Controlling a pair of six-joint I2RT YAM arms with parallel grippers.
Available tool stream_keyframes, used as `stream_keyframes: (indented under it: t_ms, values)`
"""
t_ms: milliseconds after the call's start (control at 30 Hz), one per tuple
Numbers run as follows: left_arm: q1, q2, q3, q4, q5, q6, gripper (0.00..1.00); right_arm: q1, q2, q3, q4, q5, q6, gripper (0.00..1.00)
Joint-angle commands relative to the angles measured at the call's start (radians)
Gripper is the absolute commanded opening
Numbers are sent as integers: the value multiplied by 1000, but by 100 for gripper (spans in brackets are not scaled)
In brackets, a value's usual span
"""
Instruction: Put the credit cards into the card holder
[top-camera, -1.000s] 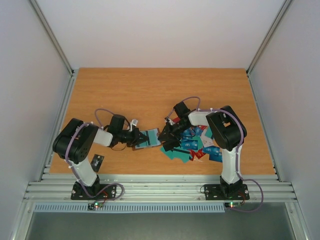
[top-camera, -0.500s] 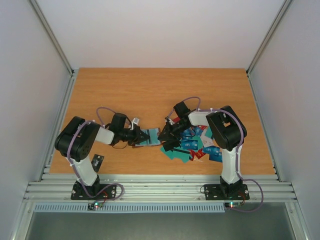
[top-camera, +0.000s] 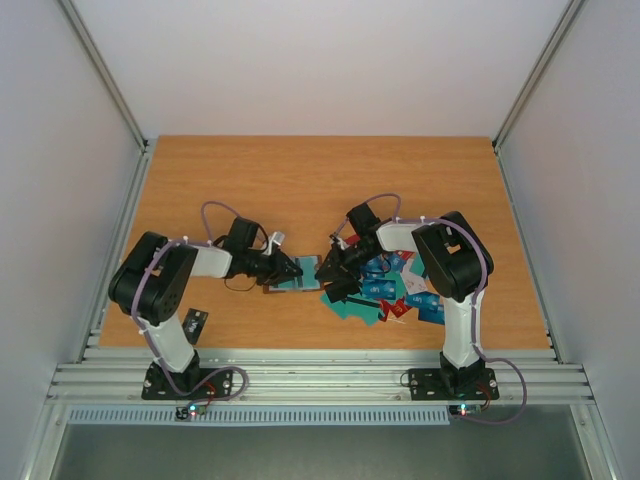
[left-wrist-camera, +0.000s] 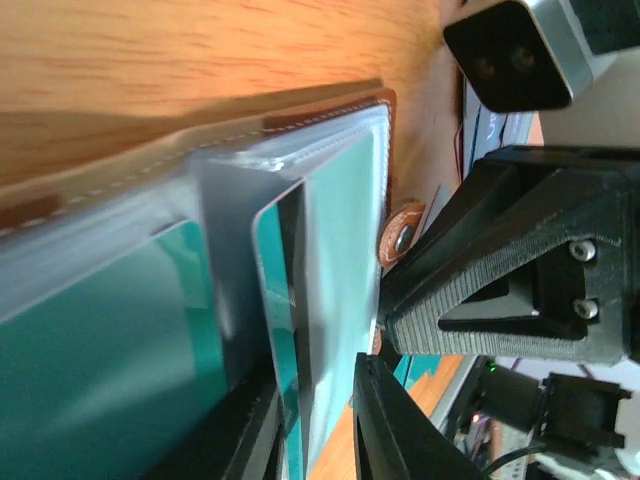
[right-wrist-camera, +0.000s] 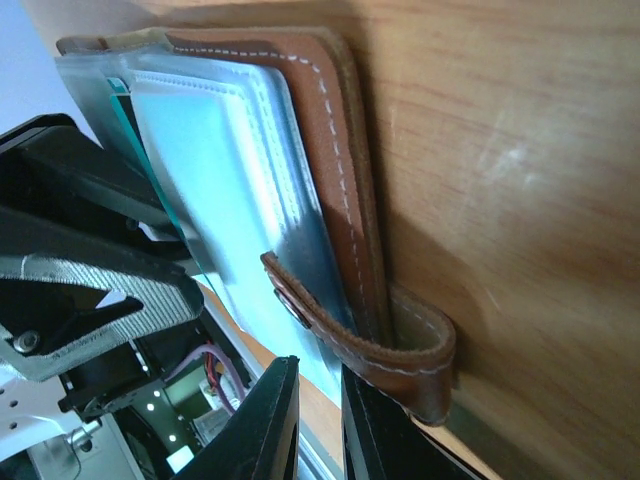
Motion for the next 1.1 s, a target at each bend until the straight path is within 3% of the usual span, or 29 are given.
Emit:
stream_keyframes:
  t_ms: [0, 133, 467, 1067]
  values:
    - [-17, -38, 39, -217, -60, 99, 25, 8, 11, 25, 30, 2, 14, 14]
    - [-17, -61, 93, -370, -118, 150, 32, 7, 9, 23, 39, 4, 20, 14]
    - [-41, -31, 245, -607, -233, 235, 37, 7, 0, 14, 81, 2, 52, 14]
    - [-163, 93, 548, -958, -509, 188, 50, 10, -13, -14, 218, -20, 159, 14]
